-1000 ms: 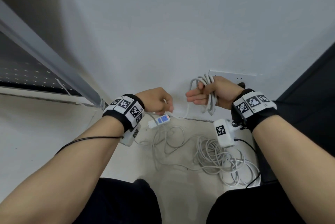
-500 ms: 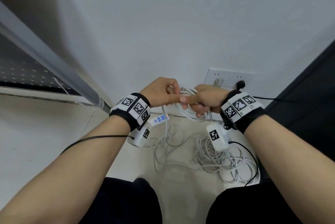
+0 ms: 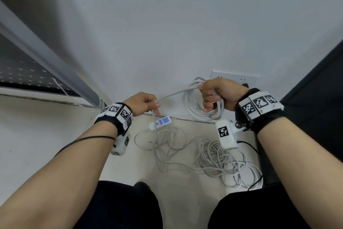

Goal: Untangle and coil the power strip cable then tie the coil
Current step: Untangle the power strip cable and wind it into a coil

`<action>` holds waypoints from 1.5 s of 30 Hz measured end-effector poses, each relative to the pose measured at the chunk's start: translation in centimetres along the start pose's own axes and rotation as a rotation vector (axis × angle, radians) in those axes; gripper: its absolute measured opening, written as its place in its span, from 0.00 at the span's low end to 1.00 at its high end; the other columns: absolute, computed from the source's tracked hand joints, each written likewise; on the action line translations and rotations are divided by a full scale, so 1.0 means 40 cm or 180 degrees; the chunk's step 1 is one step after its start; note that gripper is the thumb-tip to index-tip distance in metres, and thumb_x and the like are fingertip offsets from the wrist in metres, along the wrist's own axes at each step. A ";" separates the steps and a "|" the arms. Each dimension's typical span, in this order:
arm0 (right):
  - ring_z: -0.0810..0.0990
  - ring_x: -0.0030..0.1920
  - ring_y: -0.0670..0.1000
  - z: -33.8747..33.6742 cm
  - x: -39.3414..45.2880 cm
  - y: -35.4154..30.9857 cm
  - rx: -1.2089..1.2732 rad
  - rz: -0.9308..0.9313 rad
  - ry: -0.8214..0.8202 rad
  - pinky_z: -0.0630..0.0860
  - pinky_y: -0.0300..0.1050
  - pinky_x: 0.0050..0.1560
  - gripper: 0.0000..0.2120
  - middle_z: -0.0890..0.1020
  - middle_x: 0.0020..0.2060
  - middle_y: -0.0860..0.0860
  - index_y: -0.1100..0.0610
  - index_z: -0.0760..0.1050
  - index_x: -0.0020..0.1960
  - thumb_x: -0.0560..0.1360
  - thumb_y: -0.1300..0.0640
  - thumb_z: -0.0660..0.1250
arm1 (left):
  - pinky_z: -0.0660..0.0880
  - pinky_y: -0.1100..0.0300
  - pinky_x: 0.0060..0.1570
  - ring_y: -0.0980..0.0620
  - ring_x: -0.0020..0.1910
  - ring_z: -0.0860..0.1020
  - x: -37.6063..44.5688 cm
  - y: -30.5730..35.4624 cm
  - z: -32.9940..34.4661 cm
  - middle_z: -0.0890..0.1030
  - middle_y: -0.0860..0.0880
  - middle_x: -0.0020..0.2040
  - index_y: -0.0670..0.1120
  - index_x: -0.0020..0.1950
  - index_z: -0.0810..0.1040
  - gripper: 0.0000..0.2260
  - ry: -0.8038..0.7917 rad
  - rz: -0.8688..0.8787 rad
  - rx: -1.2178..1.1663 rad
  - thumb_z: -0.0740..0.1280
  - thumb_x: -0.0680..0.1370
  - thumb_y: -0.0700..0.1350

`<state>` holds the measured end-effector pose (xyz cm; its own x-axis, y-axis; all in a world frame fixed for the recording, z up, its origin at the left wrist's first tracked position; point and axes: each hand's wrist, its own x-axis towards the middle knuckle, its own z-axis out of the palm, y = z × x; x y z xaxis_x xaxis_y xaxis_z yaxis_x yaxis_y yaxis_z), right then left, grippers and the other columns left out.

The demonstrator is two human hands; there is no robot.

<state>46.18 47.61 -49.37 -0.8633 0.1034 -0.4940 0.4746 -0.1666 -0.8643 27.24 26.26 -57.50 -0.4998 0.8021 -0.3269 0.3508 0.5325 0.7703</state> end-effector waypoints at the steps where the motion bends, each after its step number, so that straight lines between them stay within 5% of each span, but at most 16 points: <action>1: 0.66 0.24 0.52 0.002 0.002 -0.001 -0.0052 -0.0043 0.0044 0.76 0.45 0.36 0.24 0.59 0.18 0.48 0.53 0.62 0.26 0.81 0.57 0.57 | 0.71 0.57 0.49 0.56 0.40 0.76 0.003 -0.010 -0.001 0.86 0.50 0.42 0.38 0.43 0.79 0.11 0.0013 -0.0003 0.0023 0.66 0.80 0.45; 5: 0.66 0.23 0.51 -0.002 0.003 -0.010 -0.0257 -0.0276 0.0193 0.77 0.44 0.33 0.26 0.58 0.19 0.48 0.52 0.59 0.27 0.81 0.50 0.63 | 0.74 0.45 0.60 0.38 0.52 0.80 0.013 -0.041 0.000 0.86 0.45 0.43 0.46 0.38 0.73 0.12 0.0080 -0.0108 0.0008 0.65 0.81 0.43; 14: 0.65 0.21 0.50 -0.042 -0.021 -0.023 -0.0076 -0.0493 0.0332 0.76 0.43 0.32 0.29 0.58 0.16 0.47 0.49 0.61 0.21 0.80 0.52 0.63 | 0.73 0.46 0.63 0.40 0.51 0.82 0.001 -0.117 0.015 0.85 0.38 0.45 0.42 0.42 0.72 0.10 0.0069 -0.0690 0.0052 0.64 0.82 0.44; 19: 0.66 0.21 0.50 -0.050 -0.033 -0.029 0.0261 -0.0550 0.0362 0.77 0.42 0.31 0.29 0.59 0.16 0.47 0.50 0.62 0.21 0.81 0.53 0.60 | 0.72 0.59 0.35 0.45 0.31 0.79 -0.002 -0.099 0.011 0.77 0.43 0.26 0.42 0.37 0.70 0.14 0.0248 -0.0660 -0.0435 0.60 0.83 0.42; 22: 0.70 0.23 0.52 -0.062 -0.043 -0.037 0.0476 -0.0588 0.0286 0.78 0.44 0.35 0.27 0.63 0.17 0.49 0.53 0.65 0.23 0.80 0.52 0.59 | 0.71 0.62 0.25 0.51 0.18 0.66 -0.008 -0.052 -0.008 0.65 0.49 0.21 0.42 0.39 0.75 0.15 0.0448 -0.0504 -0.0703 0.60 0.84 0.45; 27: 0.72 0.23 0.52 -0.051 -0.047 -0.027 0.0350 -0.0563 0.0015 0.75 0.48 0.36 0.18 0.73 0.24 0.54 0.61 0.71 0.34 0.81 0.58 0.54 | 0.58 0.68 0.23 0.55 0.20 0.57 -0.009 0.069 -0.062 0.60 0.53 0.24 0.44 0.44 0.79 0.15 0.0587 0.0129 -0.1441 0.57 0.84 0.46; 30: 0.70 0.23 0.51 -0.041 -0.039 -0.023 0.0145 -0.0575 0.0041 0.74 0.47 0.36 0.14 0.71 0.24 0.53 0.63 0.72 0.41 0.81 0.61 0.53 | 0.56 0.69 0.24 0.56 0.21 0.55 -0.005 0.130 -0.094 0.60 0.54 0.24 0.46 0.43 0.80 0.15 0.0494 0.0448 -0.1845 0.57 0.83 0.46; 34: 0.70 0.23 0.52 -0.033 -0.039 -0.018 0.0089 -0.0552 0.0092 0.73 0.48 0.37 0.13 0.67 0.21 0.51 0.64 0.73 0.43 0.81 0.63 0.54 | 0.54 0.65 0.26 0.53 0.25 0.56 -0.018 0.119 -0.074 0.60 0.51 0.25 0.47 0.45 0.83 0.14 0.0501 0.0149 -0.0700 0.60 0.83 0.46; 38: 0.72 0.24 0.52 -0.031 -0.033 -0.010 -0.0035 -0.0716 0.0072 0.76 0.47 0.35 0.10 0.66 0.20 0.51 0.65 0.75 0.46 0.81 0.61 0.59 | 0.55 0.67 0.24 0.55 0.22 0.58 -0.020 0.117 -0.097 0.64 0.54 0.25 0.49 0.49 0.85 0.12 0.0713 0.0092 -0.0905 0.62 0.82 0.49; 40: 0.74 0.25 0.52 -0.028 -0.025 -0.010 -0.0120 -0.0752 0.0043 0.77 0.46 0.35 0.10 0.67 0.21 0.51 0.66 0.78 0.51 0.79 0.59 0.63 | 0.60 0.66 0.25 0.54 0.23 0.63 -0.019 0.121 -0.090 0.69 0.52 0.28 0.50 0.51 0.85 0.11 0.0794 -0.0135 -0.0077 0.64 0.81 0.51; 45: 0.84 0.35 0.53 -0.007 0.000 0.000 0.0014 -0.0775 0.0002 0.81 0.46 0.39 0.12 0.83 0.32 0.56 0.65 0.78 0.59 0.78 0.65 0.64 | 0.68 0.63 0.34 0.54 0.30 0.72 -0.033 0.142 -0.017 0.77 0.50 0.34 0.49 0.55 0.85 0.11 -0.0412 -0.0714 0.1627 0.68 0.78 0.53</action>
<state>46.23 47.87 -49.38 -0.9521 0.1416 -0.2712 0.2518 -0.1408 -0.9575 29.36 28.03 -52.33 -0.5164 0.6639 -0.5409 0.6019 0.7307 0.3222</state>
